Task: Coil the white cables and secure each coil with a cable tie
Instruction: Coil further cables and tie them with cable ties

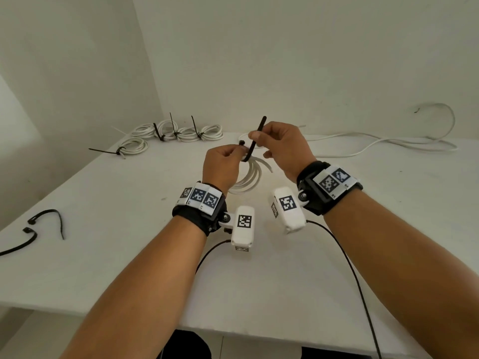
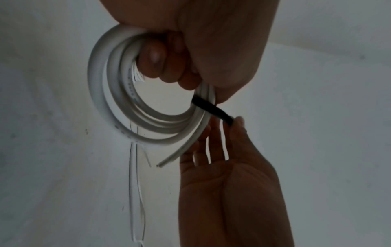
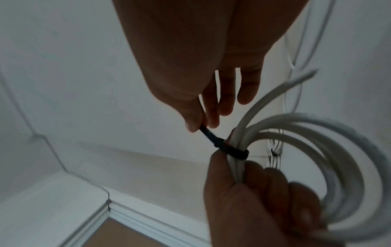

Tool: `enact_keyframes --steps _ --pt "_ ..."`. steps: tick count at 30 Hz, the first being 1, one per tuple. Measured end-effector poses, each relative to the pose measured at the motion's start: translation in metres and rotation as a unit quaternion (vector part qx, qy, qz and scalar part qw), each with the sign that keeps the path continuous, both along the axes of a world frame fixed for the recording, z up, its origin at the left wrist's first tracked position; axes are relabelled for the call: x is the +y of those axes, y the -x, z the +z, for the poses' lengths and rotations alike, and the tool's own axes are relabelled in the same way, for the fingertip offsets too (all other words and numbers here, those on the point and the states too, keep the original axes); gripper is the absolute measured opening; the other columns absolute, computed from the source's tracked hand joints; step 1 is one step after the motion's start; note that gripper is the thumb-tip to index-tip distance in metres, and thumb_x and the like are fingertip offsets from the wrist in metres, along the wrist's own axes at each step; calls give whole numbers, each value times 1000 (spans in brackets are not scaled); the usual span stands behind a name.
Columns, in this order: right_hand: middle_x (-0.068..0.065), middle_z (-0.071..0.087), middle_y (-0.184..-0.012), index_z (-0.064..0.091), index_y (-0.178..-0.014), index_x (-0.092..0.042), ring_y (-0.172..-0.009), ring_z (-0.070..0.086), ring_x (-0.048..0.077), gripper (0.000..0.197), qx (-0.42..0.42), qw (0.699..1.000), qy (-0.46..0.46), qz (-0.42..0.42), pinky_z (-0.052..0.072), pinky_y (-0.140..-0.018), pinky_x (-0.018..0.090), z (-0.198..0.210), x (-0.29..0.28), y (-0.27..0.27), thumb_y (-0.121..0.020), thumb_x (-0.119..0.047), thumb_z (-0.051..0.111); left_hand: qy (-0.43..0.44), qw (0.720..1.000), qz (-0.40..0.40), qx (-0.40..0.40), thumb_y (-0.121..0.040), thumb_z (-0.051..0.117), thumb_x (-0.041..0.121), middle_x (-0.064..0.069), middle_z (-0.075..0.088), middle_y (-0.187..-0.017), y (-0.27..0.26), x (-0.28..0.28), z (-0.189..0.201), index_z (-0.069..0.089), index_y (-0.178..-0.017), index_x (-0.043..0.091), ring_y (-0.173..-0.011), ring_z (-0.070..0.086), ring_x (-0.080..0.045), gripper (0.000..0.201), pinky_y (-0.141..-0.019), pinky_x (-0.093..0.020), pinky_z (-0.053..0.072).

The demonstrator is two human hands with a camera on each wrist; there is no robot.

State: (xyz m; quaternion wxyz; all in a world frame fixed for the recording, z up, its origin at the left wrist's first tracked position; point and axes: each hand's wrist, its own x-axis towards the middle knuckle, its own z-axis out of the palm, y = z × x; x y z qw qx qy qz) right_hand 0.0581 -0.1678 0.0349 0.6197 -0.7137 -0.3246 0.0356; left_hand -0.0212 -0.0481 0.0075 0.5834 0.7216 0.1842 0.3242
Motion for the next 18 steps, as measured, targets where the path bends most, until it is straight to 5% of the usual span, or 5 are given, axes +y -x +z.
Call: enact_keyframes --steps 3,9,13,18 --pt "6 75 -90 67 -91 -6 -72 58 11 14 93 994 -51 28 44 -58 23 0 11 6 -97 -17 60 56 998 34 -6 -90 60 13 15 50 -40 -3 10 -3 75 -77 19 -39 44 0 21 -54 -23 33" --pt "5 71 -70 67 -104 -7 -58 46 13 12 170 981 -88 28 40 -51 21 -2 28 9 -96 -11 60 64 996 59 -1 -90 59 14 16 49 -40 -5 23 -11 77 -79 16 -41 44 2 21 -56 -24 34" --pt "1 73 -67 72 -88 -10 -51 52 8 9 30 999 0 -14 43 -54 22 -7 27 11 -89 -17 67 47 997 64 8 -89 59 14 15 47 -38 -5 27 -14 78 -83 12 -39 42 -1 20 -53 -23 32" --pt "-6 70 -63 76 -76 -15 -47 53 -2 11 -109 989 94 -24 39 -48 11 -10 30 17 -83 -19 70 16 997 72 17 -91 62 16 12 42 -38 -1 28 -17 68 -58 24 -42 34 -9 35 -50 -24 30"
